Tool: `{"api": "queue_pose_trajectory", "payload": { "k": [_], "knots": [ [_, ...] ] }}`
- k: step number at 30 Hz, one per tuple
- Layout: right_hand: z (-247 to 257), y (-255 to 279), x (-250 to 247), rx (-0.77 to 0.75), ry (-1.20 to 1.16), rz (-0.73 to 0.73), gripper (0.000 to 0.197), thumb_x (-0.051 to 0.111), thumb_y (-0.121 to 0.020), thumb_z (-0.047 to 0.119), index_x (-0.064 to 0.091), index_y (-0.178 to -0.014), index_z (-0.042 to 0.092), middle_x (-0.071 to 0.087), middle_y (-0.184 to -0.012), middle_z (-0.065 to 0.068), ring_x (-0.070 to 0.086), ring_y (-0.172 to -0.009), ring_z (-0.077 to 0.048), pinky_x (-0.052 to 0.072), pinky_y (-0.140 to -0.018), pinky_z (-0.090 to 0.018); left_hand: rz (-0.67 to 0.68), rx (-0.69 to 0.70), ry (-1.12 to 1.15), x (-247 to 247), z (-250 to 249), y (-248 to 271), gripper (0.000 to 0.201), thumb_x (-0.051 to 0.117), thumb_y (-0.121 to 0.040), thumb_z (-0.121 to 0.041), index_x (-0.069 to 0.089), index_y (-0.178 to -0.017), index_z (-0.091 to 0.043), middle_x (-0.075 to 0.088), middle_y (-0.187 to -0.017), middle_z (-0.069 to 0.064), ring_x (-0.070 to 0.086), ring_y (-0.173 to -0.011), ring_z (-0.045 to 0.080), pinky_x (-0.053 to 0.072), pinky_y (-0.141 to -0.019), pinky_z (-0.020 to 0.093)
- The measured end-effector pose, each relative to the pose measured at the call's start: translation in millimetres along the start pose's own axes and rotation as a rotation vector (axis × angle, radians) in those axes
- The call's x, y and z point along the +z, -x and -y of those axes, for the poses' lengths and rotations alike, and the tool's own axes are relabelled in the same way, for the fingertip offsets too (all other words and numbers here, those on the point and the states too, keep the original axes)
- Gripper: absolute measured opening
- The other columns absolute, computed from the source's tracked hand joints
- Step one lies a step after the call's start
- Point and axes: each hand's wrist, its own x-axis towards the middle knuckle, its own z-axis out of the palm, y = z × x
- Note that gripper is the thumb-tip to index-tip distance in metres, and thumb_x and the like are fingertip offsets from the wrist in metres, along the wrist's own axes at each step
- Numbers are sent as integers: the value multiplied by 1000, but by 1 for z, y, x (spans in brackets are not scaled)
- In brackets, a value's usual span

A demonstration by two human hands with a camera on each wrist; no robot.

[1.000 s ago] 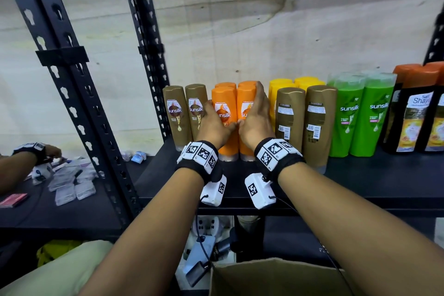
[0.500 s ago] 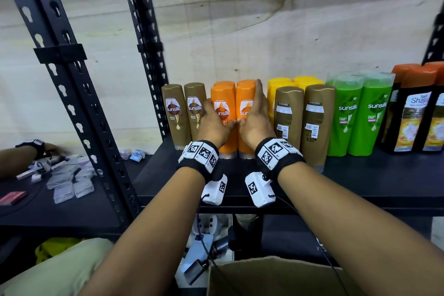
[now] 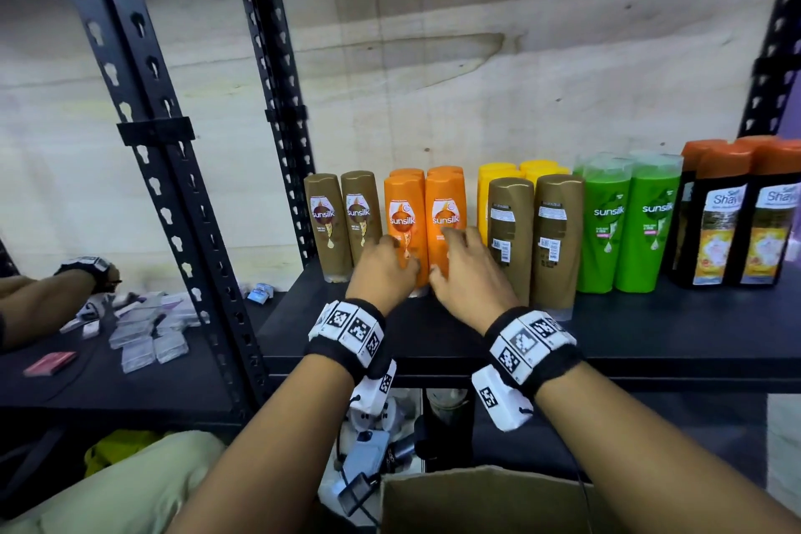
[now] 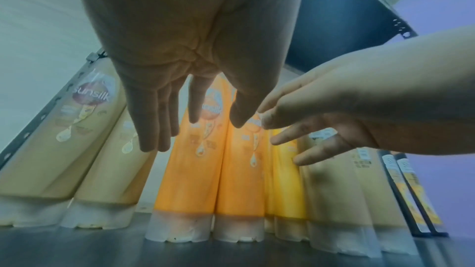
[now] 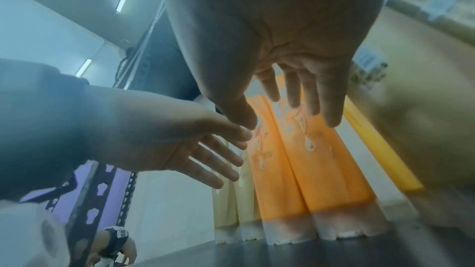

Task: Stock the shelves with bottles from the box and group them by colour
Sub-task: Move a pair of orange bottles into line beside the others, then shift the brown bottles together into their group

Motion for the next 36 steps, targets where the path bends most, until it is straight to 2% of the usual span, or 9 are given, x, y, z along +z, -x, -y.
{"api": "queue_pose_trajectory", "payload": {
  "k": [5,9,13,17,20,24,28,33,36],
  "knots": [
    [-7,18,-22,-77,24,38,27,51,-100,30,60,-120,15,54,-125,-5,54,-118,-21,50,-98,-41,-86,84,-154,-11,-10,32,28,55,-94,-42,68,-107,-22,71,-99,2,67,-94,28,56,-81,38],
    [-16,31,-41,-79,36,8,19,51,-96,24,66,-102,15,60,-109,-3,58,-101,-21,50,-83,-34,-108,155,-198,-10,-25,48,28,52,-96,-45,70,-102,-23,72,-95,1,67,-92,31,56,-78,39],
    [-33,43,-61,-25,33,-9,17,52,-93,21,67,-95,14,63,-103,-6,59,-99,-25,51,-85,-39,-86,199,-167,-3,-42,52,29,53,-97,-42,70,-102,-19,72,-93,4,67,-92,31,56,-78,41],
    [-55,54,-79,74,-6,-80,18,52,-90,14,67,-99,12,61,-108,-8,59,-101,-29,51,-88,-41,-59,219,-127,13,-61,51,28,54,-97,-42,67,-107,-19,72,-98,5,67,-96,29,55,-80,42],
    [-74,60,-87,124,-58,-184,16,56,-90,13,61,-104,9,55,-112,-10,58,-103,-31,49,-91,-45,-35,232,-52,26,-74,46,36,57,-97,-41,60,-122,-14,68,-112,10,64,-106,29,54,-87,44],
    [-98,65,-86,169,-50,-258,37,62,-90,20,51,-124,10,47,-124,-11,55,-114,-32,49,-96,-46,21,229,99,51,-85,45,53,63,-95,-39,44,-137,-13,58,-128,12,58,-118,28,50,-97,44],
    [-119,65,-81,188,-39,-232,58,65,-91,24,41,-141,9,42,-136,-12,52,-124,-32,46,-102,-44,33,213,246,70,-86,41,68,68,-92,-34,34,-146,-12,48,-142,12,52,-129,29,45,-106,46],
    [-133,57,-71,282,-186,-77,75,67,-93,36,29,-154,15,43,-149,-9,53,-130,-26,43,-109,-39,35,199,296,88,-84,37,82,70,-90,-35,22,-153,-15,45,-149,11,46,-137,28,42,-111,47],
    [-137,54,-63,288,-233,-58,78,67,-92,37,26,-155,17,42,-152,-8,48,-135,-24,36,-105,-28,36,219,345,96,-84,38,85,72,-89,-32,21,-155,-15,45,-150,9,43,-139,25,39,-114,43]
  ]
}}
